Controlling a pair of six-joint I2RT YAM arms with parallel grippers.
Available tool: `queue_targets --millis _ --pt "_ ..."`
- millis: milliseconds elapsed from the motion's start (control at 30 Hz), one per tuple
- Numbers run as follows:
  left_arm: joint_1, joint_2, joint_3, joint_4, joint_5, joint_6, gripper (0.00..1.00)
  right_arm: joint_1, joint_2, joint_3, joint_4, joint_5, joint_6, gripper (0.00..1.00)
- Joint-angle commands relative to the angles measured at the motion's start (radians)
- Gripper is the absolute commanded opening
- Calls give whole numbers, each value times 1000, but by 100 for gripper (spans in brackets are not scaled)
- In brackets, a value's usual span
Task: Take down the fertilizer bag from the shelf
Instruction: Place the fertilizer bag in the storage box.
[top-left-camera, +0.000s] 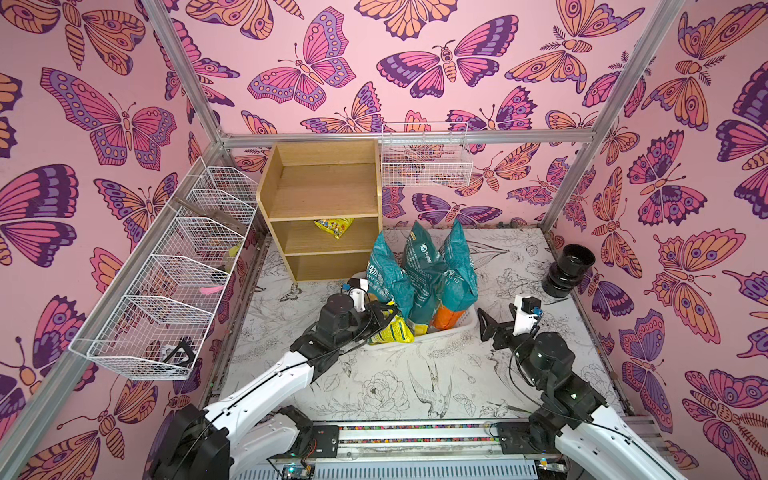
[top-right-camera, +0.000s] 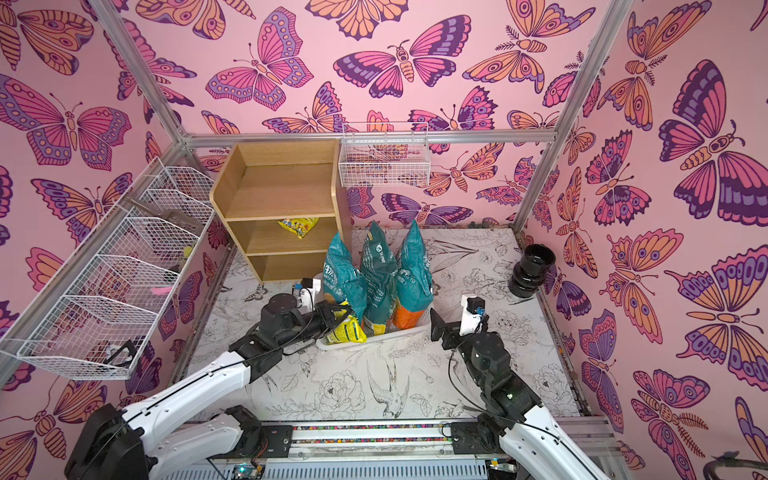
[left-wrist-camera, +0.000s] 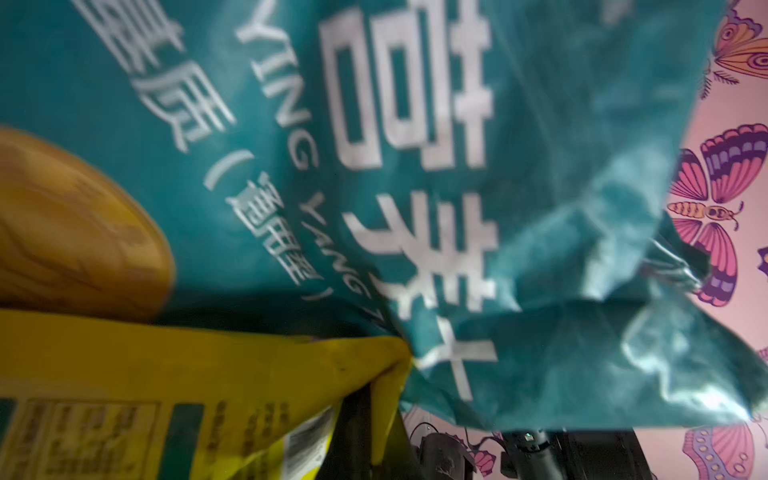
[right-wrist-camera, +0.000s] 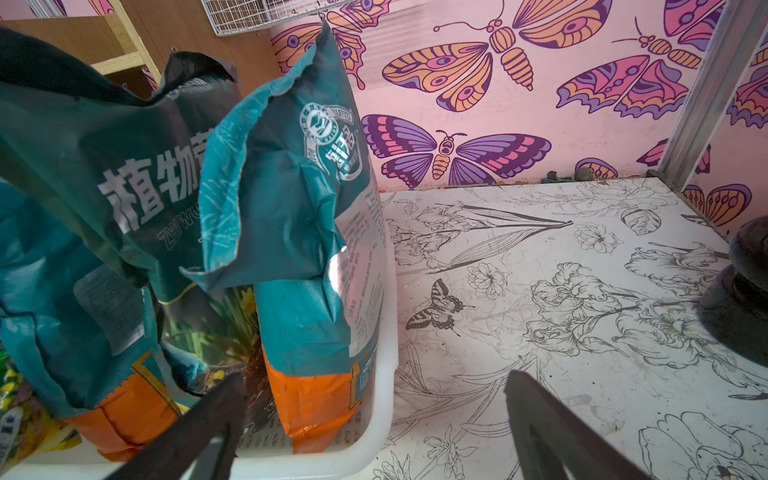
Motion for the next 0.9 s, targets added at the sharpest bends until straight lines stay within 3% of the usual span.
queue_targets --millis 0,133,267,633,800,867 --pt "-28 -91 -52 20 -73 -58 0 2 -13 23 -24 -13 10 99" --pt "-27 -173 -137 2 -181 -119 1 2 -34 12 -14 -13 16 99" --pt "-24 -159 -156 -2 -256 -127 1 2 -15 15 5 -41 22 99" --pt "-6 212 -142 150 -166 -175 0 1 113 51 19 -86 12 99" --pt "-9 189 -139 136 -234 -143 0 2 111 53 18 -84 10 99" --pt "-8 143 -123 84 -255 -107 10 2 106 53 16 -82 10 99"
